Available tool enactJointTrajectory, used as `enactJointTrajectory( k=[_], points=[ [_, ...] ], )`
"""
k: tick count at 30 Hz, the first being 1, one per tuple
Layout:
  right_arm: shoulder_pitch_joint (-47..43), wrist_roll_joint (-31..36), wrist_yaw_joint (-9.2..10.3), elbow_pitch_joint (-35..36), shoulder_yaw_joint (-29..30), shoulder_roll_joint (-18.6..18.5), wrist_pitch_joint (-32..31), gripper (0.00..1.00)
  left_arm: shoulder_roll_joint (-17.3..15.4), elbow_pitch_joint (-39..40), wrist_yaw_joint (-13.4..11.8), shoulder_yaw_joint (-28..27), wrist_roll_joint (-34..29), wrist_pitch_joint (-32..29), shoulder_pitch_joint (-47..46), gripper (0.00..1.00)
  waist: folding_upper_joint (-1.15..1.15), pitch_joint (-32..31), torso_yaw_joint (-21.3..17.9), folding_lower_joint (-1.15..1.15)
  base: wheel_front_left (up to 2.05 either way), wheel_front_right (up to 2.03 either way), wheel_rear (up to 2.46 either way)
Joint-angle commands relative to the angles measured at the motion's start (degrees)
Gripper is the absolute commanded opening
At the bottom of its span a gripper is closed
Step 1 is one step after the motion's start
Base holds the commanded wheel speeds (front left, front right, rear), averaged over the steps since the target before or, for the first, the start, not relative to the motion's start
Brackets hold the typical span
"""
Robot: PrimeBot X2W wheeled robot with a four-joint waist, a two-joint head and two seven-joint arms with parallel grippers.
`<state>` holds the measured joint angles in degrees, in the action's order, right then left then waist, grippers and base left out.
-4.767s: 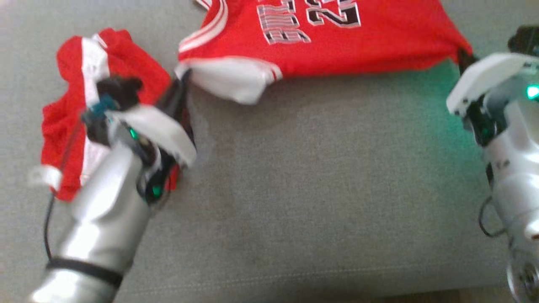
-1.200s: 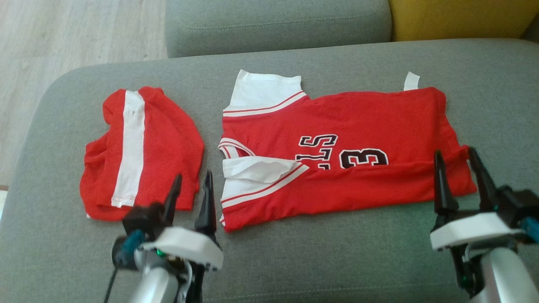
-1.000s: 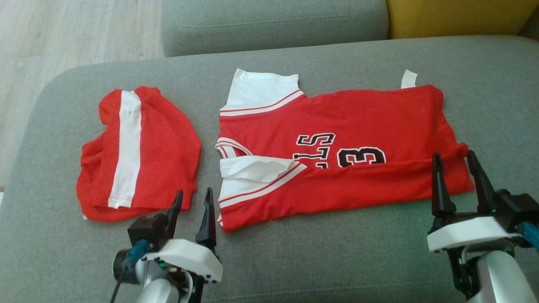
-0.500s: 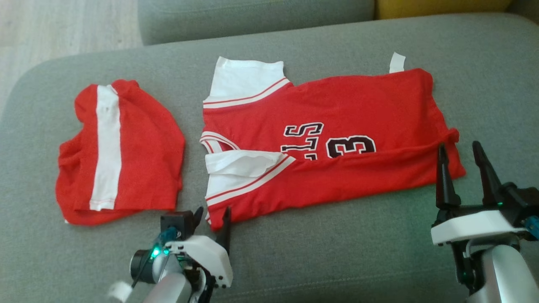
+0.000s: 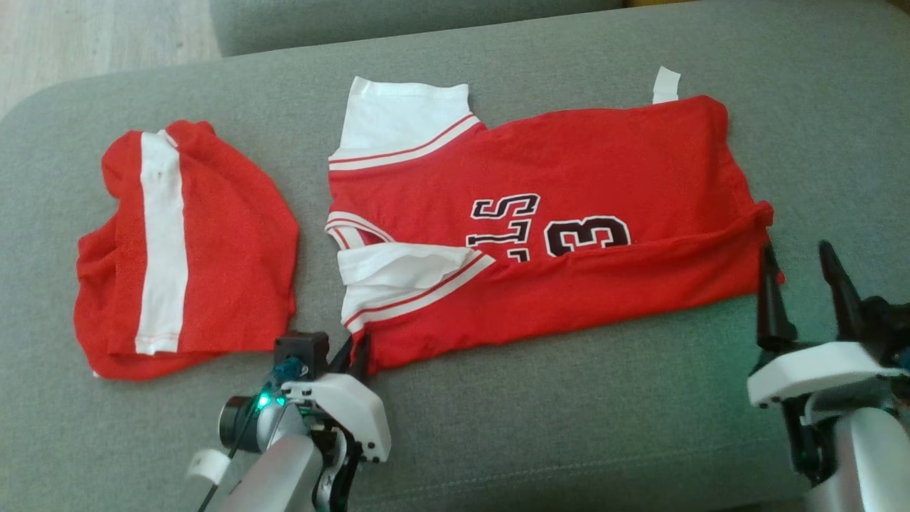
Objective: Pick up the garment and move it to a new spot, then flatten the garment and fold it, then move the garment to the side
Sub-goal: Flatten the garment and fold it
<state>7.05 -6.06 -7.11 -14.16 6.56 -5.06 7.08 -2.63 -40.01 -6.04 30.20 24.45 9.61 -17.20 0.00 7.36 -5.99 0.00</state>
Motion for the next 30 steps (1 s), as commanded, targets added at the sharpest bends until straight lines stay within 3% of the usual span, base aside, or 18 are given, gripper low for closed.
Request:
enactJointTrajectory(
  k=[1,7,12,24,30],
  points=[
    [2.80,0.83,-0.37,0.87,-0.37,-0.48,-0.75,1.00,-0.36,1.96,-0.02,-1.73,0.15,1.29,-2.22,0.00,0.00,-0.07,0.22,0.00,0.00,0.00,0.00],
    [6.10,-2.39,-0.37,-6.73,7.97,1.70,-7.86,1.00,-1.35,8.07,-0.74,-0.79,-3.20,4.53,-3.92,0.00,0.00,-0.12,1.49,0.00,0.00,0.00,0.00],
    [9.75,0.79,-0.37,-13.44,11.87,2.07,-11.34,1.00,-1.97,12.67,-1.29,-0.21,-4.70,4.95,-4.16,0.00,0.00,0.94,2.38,0.00,0.00,0.00,0.00],
    [18.69,8.44,-0.37,-24.51,19.52,2.17,-12.75,1.00,-3.85,18.97,-2.30,0.49,-5.71,3.81,-4.84,0.00,0.00,5.78,4.34,0.00,0.00,0.00,0.00],
    [21.44,9.39,-0.37,-27.68,20.58,2.17,-13.83,1.00,-4.77,20.53,-2.81,0.35,-6.00,3.39,-5.42,0.00,0.00,7.32,4.47,0.00,0.00,0.00,0.00]
  ],
)
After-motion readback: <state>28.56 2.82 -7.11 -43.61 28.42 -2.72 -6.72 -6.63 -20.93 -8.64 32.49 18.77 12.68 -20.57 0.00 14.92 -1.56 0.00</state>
